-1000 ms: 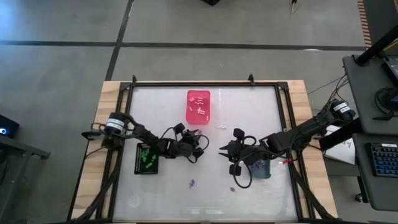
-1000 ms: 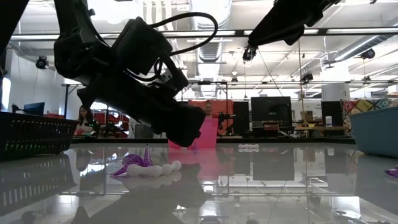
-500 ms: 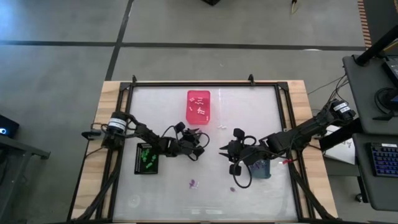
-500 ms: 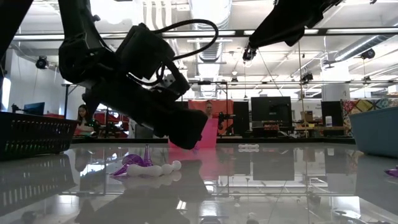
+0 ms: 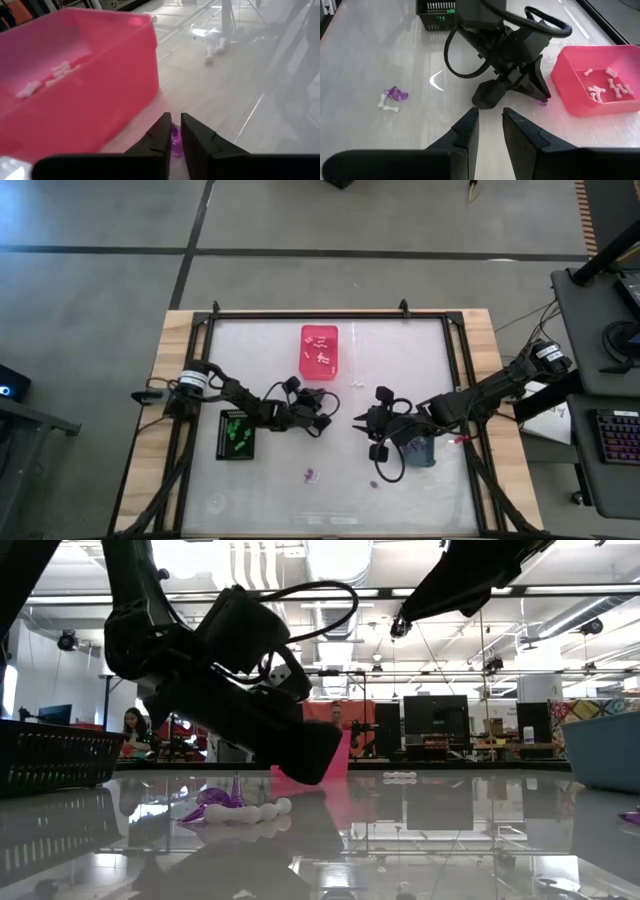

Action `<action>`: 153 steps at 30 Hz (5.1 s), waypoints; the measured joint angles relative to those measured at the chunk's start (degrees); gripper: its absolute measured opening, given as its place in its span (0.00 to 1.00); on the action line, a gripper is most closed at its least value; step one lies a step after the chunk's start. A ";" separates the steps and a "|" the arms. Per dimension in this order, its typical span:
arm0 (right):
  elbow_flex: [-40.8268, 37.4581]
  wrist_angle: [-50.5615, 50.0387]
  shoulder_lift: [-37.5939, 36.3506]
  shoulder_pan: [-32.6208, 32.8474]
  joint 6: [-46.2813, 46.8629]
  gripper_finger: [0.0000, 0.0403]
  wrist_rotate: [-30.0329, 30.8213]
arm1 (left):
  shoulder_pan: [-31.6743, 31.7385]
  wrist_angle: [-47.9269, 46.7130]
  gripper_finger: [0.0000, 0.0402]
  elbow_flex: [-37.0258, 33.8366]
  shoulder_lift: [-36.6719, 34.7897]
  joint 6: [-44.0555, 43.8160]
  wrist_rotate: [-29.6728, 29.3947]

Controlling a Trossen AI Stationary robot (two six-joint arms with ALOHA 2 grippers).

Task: Sort Halloween decoration
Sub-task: Put the witch hat toy into the blue bin, then put the bone toy into the red bin

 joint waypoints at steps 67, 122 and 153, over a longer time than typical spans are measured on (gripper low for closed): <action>-12.70 2.46 -30.94 16.32 -4.74 0.20 -5.10 | -9.60 11.28 0.00 16.54 -10.58 11.51 18.93; -12.70 11.19 -31.54 22.18 -12.67 0.20 -11.08 | -8.67 3.22 0.00 59.83 26.06 16.02 20.07; -12.70 11.19 -31.50 22.18 -11.11 0.20 -11.04 | -8.40 -5.77 0.18 65.84 30.40 13.73 18.43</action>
